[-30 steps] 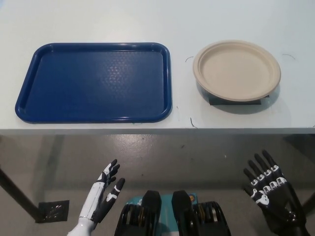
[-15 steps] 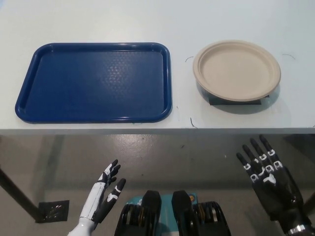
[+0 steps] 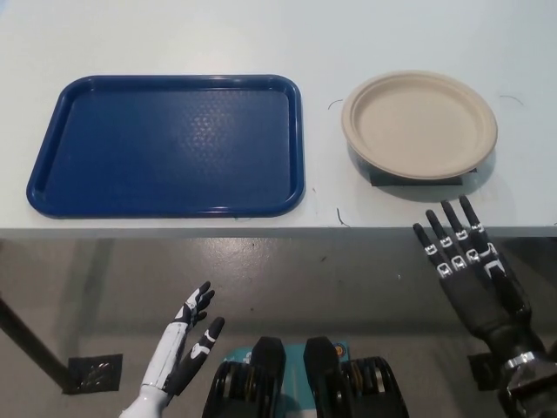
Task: Use the right hand to pick up a plate from a leveled surface and place it into a tray on the left side
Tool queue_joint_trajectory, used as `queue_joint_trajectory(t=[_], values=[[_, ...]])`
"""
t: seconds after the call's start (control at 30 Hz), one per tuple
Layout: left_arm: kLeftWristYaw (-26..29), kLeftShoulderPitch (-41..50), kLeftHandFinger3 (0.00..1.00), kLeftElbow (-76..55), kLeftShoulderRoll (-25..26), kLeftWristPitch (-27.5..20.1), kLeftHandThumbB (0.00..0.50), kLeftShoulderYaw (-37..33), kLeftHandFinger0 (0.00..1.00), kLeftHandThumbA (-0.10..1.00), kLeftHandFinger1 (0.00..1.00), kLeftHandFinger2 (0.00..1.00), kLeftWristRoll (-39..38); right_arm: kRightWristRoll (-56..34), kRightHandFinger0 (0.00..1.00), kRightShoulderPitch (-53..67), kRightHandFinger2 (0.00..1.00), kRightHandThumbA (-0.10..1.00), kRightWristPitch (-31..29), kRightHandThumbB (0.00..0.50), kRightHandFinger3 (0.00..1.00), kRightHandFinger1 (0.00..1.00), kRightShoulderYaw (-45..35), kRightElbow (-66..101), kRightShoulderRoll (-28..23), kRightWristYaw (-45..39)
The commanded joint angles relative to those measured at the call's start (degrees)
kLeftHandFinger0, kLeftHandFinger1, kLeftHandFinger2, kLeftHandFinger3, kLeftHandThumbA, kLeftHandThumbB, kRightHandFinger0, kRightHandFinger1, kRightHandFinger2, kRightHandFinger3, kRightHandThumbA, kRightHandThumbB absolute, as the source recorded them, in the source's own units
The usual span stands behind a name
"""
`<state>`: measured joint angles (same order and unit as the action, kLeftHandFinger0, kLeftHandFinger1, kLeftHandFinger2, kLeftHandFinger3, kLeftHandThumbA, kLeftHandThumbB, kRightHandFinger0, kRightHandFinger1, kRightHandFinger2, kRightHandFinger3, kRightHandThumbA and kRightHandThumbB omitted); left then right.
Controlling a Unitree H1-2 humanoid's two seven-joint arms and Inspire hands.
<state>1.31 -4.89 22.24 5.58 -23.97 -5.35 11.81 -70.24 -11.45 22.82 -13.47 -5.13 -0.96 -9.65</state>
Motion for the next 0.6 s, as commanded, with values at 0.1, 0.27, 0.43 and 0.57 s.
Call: queue_joint_trajectory(t=[0.1, 0.27, 0.43, 0.57], values=[[2.0, -0.5, 1.00, -1.6, 0.6, -3.0, 0.117, 0.1, 1.00, 0.87, 1.00, 1.00, 0.5, -2.8, 1.00, -2.6, 1.00, 1.00, 3.7, 0.400, 1.00, 1.00, -2.6, -2.3, 1.3, -0.6], [1.9, -0.3, 1.00, -1.8, 0.4, -3.0, 0.124, 0.2, 1.00, 0.85, 1.00, 1.00, 0.4, -1.2, 1.00, -3.6, 1.00, 1.00, 3.5, 0.395, 1.00, 1.00, -3.5, -5.6, 1.4, -1.6], [2.1, -0.4, 1.00, -1.7, 0.6, -3.0, 0.127, 0.0, 1.00, 0.85, 1.00, 1.00, 0.4, 0.4, 1.00, -4.4, 1.00, 1.00, 3.1, 0.393, 1.00, 1.00, -4.1, -8.4, 1.2, -2.7], [1.9, -0.7, 1.00, -1.9, 0.6, -3.0, 0.124, 0.2, 1.00, 0.84, 1.00, 1.00, 0.4, 1.3, 1.00, -5.5, 1.00, 1.00, 2.7, 0.399, 1.00, 1.00, -4.4, -10.5, 1.0, -3.2]])
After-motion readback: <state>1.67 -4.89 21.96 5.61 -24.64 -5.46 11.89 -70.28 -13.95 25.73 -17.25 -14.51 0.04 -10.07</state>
